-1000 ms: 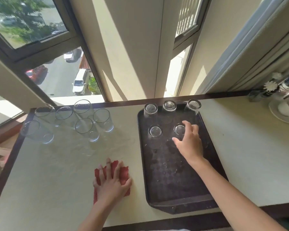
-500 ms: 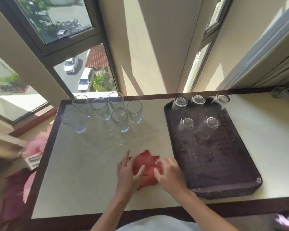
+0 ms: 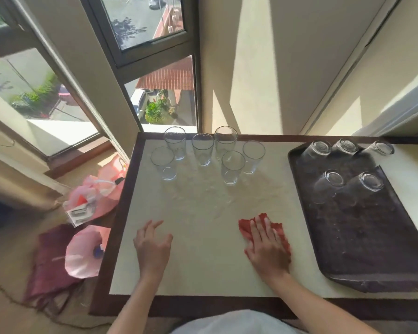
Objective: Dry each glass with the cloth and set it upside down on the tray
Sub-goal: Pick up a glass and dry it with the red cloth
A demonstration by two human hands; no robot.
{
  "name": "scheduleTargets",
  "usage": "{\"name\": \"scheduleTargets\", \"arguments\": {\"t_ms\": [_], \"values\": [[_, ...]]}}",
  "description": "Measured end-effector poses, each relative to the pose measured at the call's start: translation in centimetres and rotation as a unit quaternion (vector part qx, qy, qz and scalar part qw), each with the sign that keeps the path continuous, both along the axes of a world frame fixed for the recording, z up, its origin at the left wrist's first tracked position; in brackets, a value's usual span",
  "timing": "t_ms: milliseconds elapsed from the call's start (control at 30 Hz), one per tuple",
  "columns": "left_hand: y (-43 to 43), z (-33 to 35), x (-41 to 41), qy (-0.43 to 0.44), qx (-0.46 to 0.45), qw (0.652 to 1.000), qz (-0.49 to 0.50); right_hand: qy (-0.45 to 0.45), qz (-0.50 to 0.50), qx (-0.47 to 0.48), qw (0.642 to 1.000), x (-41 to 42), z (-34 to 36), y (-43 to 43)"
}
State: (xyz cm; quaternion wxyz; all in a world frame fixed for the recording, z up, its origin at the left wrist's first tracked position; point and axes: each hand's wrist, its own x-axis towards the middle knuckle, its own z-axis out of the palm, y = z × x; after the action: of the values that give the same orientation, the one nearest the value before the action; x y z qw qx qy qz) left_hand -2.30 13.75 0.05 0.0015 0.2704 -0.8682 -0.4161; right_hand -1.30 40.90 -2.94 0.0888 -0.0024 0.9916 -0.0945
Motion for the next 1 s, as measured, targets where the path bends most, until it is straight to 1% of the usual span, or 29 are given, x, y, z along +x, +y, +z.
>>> {"name": "scheduleTargets", "arguments": {"t_ms": [67, 100, 133, 200, 233, 267, 300, 333, 367, 433, 467, 500, 567, 633, 700, 767, 900, 967, 1000], "values": [[-1.4, 0.6, -2.7, 0.025, 0.012, 1.0, 0.005, 0.007, -0.018, -0.018, 1.0, -0.3, -0.1, -0.6], [-2.1, 1.0, -4.1, 0.04, 0.022, 0.999, 0.004, 0.009, -0.051, -0.05, 0.997, -0.5, 0.6, -1.0], [-2.6, 1.4, -5.5, 0.052, 0.034, 0.998, -0.001, 0.023, -0.105, -0.083, 0.991, -0.6, 1.1, -1.5], [-3.2, 2.1, -8.2, 0.067, 0.063, 0.996, -0.013, -0.024, -0.218, -0.156, 0.963, -1.0, 2.6, -2.1], [-3.3, 2.4, -9.5, 0.076, 0.073, 0.994, -0.018, -0.052, -0.262, -0.201, 0.942, -1.2, 3.2, -2.2], [-3.3, 2.6, -10.7, 0.087, 0.078, 0.993, -0.02, -0.068, -0.301, -0.271, 0.912, -1.4, 3.9, -2.4], [-3.3, 2.7, -11.9, 0.097, 0.081, 0.992, -0.02, -0.072, -0.343, -0.348, 0.87, -1.5, 4.8, -2.7], [-3.3, 2.7, -13.0, 0.106, 0.082, 0.991, -0.022, -0.069, -0.385, -0.43, 0.813, -1.6, 5.5, -2.9], [-3.2, 2.5, -13.9, 0.109, 0.085, 0.99, -0.026, -0.069, -0.426, -0.507, 0.746, -1.6, 6.2, -3.1], [-3.0, 1.8, -15.6, 0.103, 0.092, 0.99, -0.036, -0.079, -0.503, -0.605, 0.613, -1.1, 7.4, -3.4], [-2.9, 1.3, -16.2, 0.098, 0.094, 0.99, -0.04, -0.09, -0.524, -0.633, 0.563, -0.8, 7.8, -3.6], [-2.9, 0.8, -16.7, 0.094, 0.094, 0.99, -0.042, -0.103, -0.532, -0.657, 0.524, -0.5, 8.2, -3.7], [-2.8, 0.0, -17.5, 0.099, 0.097, 0.989, -0.042, -0.123, -0.513, -0.719, 0.452, 0.2, 9.2, -3.9], [-2.8, -0.6, -17.9, 0.112, 0.097, 0.988, -0.038, -0.123, -0.481, -0.771, 0.4, 0.8, 9.9, -4.1], [-2.8, -0.9, -17.9, 0.124, 0.083, 0.988, -0.042, -0.118, -0.45, -0.805, 0.369, 1.3, 10.3, -4.1], [-3.0, -0.9, -17.6, 0.136, 0.073, 0.987, -0.05, -0.115, -0.429, -0.822, 0.356, 1.7, 10.7, -4.1], [-3.4, -0.1, -15.0, 0.131, 0.083, 0.985, -0.077, -0.113, -0.422, -0.828, 0.35, 1.8, 11.1, -4.0], [-3.2, 0.5, -12.6, 0.117, 0.122, 0.982, -0.089, -0.106, -0.432, -0.824, 0.351, 1.7, 11.3, -3.8], [-3.0, 0.9, -11.2, 0.102, 0.158, 0.978, -0.093, -0.103, -0.441, -0.82, 0.351, 1.7, 11.3, -3.8]]}}
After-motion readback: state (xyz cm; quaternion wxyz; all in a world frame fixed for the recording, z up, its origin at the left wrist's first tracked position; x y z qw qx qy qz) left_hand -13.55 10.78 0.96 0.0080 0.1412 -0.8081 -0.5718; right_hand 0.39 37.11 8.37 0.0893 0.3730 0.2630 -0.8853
